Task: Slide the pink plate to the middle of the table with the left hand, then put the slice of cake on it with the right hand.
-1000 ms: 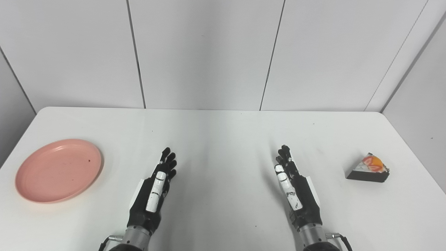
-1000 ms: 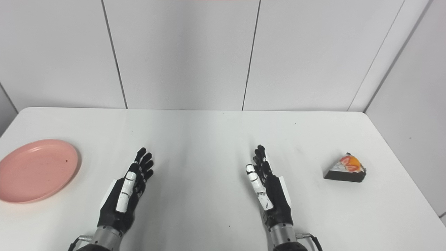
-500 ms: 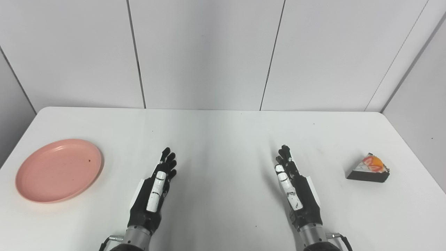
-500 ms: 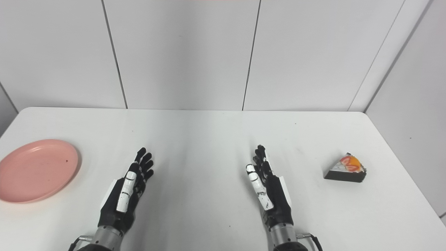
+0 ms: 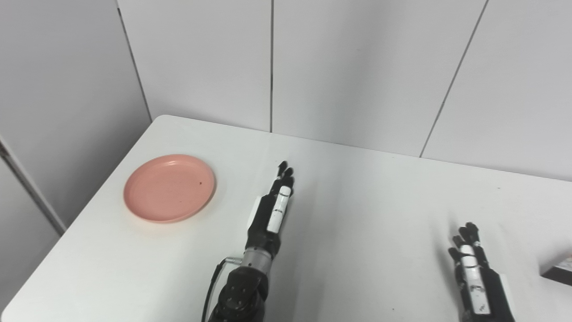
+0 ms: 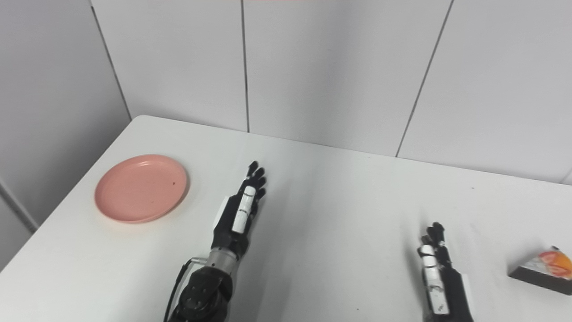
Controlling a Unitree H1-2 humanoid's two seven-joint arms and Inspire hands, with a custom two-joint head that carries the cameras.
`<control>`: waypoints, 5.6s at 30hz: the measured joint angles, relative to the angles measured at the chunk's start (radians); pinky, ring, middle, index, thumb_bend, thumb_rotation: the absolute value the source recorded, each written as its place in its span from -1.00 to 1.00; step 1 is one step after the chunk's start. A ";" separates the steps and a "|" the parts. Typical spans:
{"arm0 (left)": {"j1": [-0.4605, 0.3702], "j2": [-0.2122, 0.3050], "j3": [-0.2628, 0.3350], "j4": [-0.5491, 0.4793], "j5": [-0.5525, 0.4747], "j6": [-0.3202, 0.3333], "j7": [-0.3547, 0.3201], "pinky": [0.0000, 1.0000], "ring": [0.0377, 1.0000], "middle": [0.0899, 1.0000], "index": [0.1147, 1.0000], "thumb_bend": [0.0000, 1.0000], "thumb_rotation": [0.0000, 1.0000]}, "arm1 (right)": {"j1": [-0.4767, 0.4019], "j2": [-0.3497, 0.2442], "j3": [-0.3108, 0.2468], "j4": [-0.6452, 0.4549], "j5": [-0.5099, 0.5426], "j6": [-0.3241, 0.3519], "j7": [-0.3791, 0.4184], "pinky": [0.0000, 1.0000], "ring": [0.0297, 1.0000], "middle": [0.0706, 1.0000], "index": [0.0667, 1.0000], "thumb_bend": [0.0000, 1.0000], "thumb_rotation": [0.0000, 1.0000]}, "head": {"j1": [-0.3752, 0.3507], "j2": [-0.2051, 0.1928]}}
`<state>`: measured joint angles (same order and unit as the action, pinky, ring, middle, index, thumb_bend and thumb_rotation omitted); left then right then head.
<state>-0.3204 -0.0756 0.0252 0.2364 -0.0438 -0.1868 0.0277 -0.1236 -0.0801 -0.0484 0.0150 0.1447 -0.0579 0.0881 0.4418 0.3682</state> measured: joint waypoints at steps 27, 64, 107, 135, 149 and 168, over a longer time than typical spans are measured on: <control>-0.110 0.294 0.364 -0.087 -0.006 0.129 0.216 0.69 0.55 0.51 0.50 0.40 1.00 | -0.035 -0.022 -0.026 0.060 0.034 -0.061 0.039 1.00 1.00 1.00 1.00 0.23 0.58 | 0.091 -0.048; -0.116 0.381 0.371 0.261 -0.135 0.053 0.185 0.96 0.72 0.61 0.60 0.39 1.00 | -0.058 -0.024 -0.039 0.091 0.034 -0.108 0.044 1.00 1.00 1.00 1.00 0.10 0.61 | 0.120 -0.061; -0.143 0.257 0.185 0.156 -0.301 0.205 -0.092 0.74 0.69 0.63 0.62 0.42 0.88 | -0.039 -0.021 -0.033 0.066 0.030 -0.107 0.039 1.00 1.00 1.00 1.00 -0.04 0.68 | 0.065 -0.011; 0.039 0.093 0.016 -0.105 -0.215 0.241 -0.124 1.00 0.99 0.98 0.99 0.29 1.00 | 0.008 0.039 0.044 -0.042 -0.089 -0.027 -0.022 1.00 0.95 0.95 0.98 0.05 0.51 | -0.398 0.133; 0.092 0.053 -0.051 -0.200 -0.207 0.305 -0.128 1.00 1.00 1.00 1.00 0.19 0.83 | -0.008 0.084 0.074 -0.031 -0.179 -0.023 -0.075 0.93 0.89 0.90 0.94 0.27 0.60 | -0.558 0.236; 0.088 0.026 -0.111 -0.102 -0.154 0.164 -0.177 0.99 0.99 0.98 0.98 0.25 0.80 | -0.014 0.067 0.063 -0.042 -0.167 0.003 -0.070 0.95 0.94 0.93 0.95 0.31 0.53 | -0.560 0.227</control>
<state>-0.2322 -0.0495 -0.0857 0.1341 -0.1974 -0.0227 -0.1490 -0.1377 -0.0128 0.0150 -0.0267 -0.0226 -0.0552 0.0179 -0.1181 0.5952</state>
